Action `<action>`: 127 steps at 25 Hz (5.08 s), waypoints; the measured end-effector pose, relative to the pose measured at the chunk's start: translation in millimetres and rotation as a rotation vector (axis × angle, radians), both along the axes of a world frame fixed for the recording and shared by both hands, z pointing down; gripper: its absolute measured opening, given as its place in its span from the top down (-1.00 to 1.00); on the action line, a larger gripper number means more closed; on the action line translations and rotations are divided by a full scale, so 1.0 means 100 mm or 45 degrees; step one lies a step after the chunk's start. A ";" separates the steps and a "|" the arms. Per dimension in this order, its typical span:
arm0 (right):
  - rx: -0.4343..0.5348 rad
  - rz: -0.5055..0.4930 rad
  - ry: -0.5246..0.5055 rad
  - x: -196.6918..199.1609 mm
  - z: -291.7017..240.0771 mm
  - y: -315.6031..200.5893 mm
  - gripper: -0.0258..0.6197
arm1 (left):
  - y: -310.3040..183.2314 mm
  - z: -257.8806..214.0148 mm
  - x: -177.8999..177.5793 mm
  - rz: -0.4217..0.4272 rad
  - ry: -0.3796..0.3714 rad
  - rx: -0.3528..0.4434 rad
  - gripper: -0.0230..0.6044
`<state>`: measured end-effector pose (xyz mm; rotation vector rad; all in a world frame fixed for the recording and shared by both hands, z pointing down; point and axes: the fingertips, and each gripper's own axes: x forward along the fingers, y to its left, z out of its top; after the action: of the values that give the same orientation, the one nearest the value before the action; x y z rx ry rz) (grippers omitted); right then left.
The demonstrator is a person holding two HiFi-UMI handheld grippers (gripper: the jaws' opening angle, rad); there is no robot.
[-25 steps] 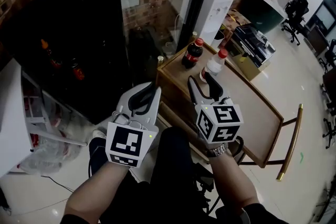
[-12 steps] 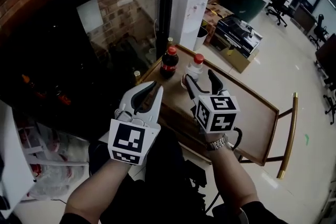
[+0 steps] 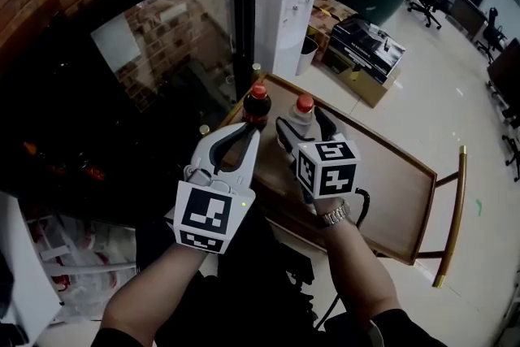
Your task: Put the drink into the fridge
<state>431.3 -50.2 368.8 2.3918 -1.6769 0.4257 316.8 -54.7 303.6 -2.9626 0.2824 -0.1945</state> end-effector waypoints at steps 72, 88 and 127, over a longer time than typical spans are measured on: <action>0.084 -1.198 0.024 -4.53 -0.39 -2.14 -0.02 | -1.60 0.19 -3.97 -1.136 0.051 -0.063 0.82; 0.035 -1.154 0.018 -4.87 -0.17 -3.18 -0.02 | -2.32 0.28 -4.18 -1.102 0.030 -0.070 0.82; 0.032 -1.132 0.069 -4.87 -0.18 -3.67 -0.10 | -2.82 0.19 -4.07 -0.979 0.051 -0.072 0.82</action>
<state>-55.8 -417.2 350.7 1.4054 -2.4573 0.1742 -89.9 -336.4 322.9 -2.7465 1.4225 -0.2270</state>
